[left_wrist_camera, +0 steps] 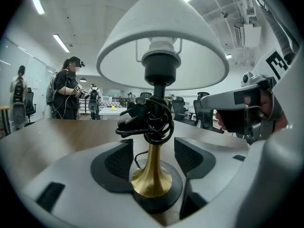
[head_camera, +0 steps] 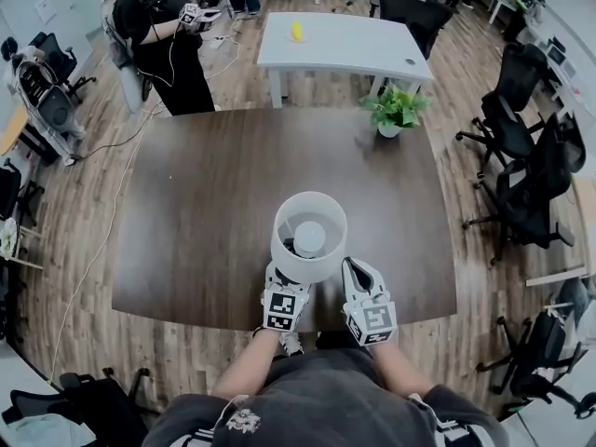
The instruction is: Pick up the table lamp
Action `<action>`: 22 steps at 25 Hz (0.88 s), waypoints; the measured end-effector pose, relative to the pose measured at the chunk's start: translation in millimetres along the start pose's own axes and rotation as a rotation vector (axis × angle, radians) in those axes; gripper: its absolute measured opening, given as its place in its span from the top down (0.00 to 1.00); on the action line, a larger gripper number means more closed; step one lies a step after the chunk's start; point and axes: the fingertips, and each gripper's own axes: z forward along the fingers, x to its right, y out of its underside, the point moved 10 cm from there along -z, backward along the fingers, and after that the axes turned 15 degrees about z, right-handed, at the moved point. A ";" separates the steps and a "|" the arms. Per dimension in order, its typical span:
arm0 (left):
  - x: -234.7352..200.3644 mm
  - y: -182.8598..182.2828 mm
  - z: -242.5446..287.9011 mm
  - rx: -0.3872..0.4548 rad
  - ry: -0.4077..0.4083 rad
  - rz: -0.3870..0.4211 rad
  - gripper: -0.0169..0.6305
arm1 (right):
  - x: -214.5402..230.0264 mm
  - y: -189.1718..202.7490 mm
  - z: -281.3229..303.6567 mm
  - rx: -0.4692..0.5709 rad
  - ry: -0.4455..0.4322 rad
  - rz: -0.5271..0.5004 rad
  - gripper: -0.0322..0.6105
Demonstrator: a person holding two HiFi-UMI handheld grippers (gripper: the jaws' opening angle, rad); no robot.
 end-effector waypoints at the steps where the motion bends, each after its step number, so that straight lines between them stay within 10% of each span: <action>1: 1.0 -0.2 2.5 -0.001 0.001 0.002 0.56 | 2.1 -0.2 0.5 -0.003 -0.001 0.000 0.91; 22: 5.1 -3.3 24.4 -0.015 -0.052 0.039 0.79 | 26.3 0.3 7.4 -0.019 0.014 0.006 0.91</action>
